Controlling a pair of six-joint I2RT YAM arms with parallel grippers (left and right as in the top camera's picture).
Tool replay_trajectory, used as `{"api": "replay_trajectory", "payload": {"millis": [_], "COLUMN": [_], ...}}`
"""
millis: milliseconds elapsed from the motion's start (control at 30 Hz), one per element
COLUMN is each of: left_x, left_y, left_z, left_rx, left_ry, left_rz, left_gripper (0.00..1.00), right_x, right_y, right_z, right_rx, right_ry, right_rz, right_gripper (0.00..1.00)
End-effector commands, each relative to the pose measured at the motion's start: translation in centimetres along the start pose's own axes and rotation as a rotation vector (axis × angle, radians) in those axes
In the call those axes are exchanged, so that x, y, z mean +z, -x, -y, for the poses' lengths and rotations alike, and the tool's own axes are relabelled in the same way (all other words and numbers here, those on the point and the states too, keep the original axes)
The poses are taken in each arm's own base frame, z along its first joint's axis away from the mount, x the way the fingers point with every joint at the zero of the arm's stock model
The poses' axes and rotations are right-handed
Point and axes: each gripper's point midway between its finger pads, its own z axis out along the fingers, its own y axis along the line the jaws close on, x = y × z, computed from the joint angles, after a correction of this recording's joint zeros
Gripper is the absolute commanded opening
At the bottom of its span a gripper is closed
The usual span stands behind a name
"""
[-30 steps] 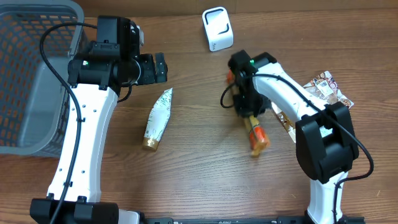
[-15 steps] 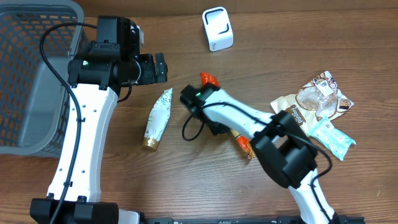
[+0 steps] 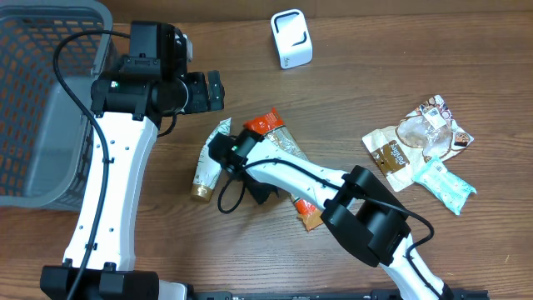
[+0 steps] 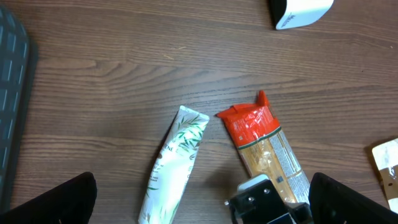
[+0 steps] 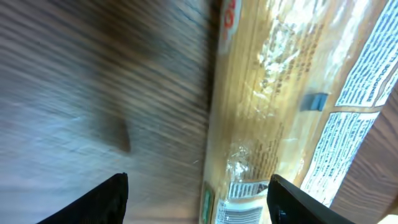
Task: Scan the item barcode
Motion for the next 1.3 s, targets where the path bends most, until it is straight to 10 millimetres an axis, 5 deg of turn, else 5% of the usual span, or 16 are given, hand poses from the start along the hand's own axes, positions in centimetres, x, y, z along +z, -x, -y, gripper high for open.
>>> {"api": "replay_trajectory", "payload": {"millis": [0,167,367,667,833,967,1100,1267], "left_x": [-0.9,-0.9,-0.9,-0.9,-0.9,-0.9,-0.9,-0.9], "left_y": [0.6,0.6,0.6,0.6,0.6,0.6,0.6,0.6], "left_z": [0.2,0.2,0.2,0.2,0.2,0.2,0.2,0.2], "left_rx": [0.02,0.02,0.02,0.02,0.02,0.02,0.02,0.02], "left_ry": [-0.005,-0.005,-0.005,-0.005,-0.005,-0.005,-0.005,-0.005], "left_rz": [0.031,0.03,0.03,0.03,0.03,0.03,0.03,0.03], "left_gripper": [1.0,1.0,1.0,1.0,1.0,1.0,0.99,1.0], "right_x": [-2.1,-4.1,-3.2,0.6,1.9,2.6,3.3,4.2], "right_y": [2.3,3.9,2.5,-2.1,-4.8,-5.6,-5.6,-4.6], "right_z": [1.8,5.9,8.8,10.7,9.5,8.0,6.8,6.2], "right_rx": [0.036,0.042,-0.007,-0.019,-0.032,-0.026,-0.007,0.085], "right_ry": [0.111,0.237,0.541,0.776,0.846,0.897,0.924,0.902], "right_rz": [0.031,0.073,0.006,-0.114,-0.19,-0.208,-0.199,-0.194], "right_gripper": [0.72,0.77,0.91,0.93,0.92,0.87,0.72,0.26]}}
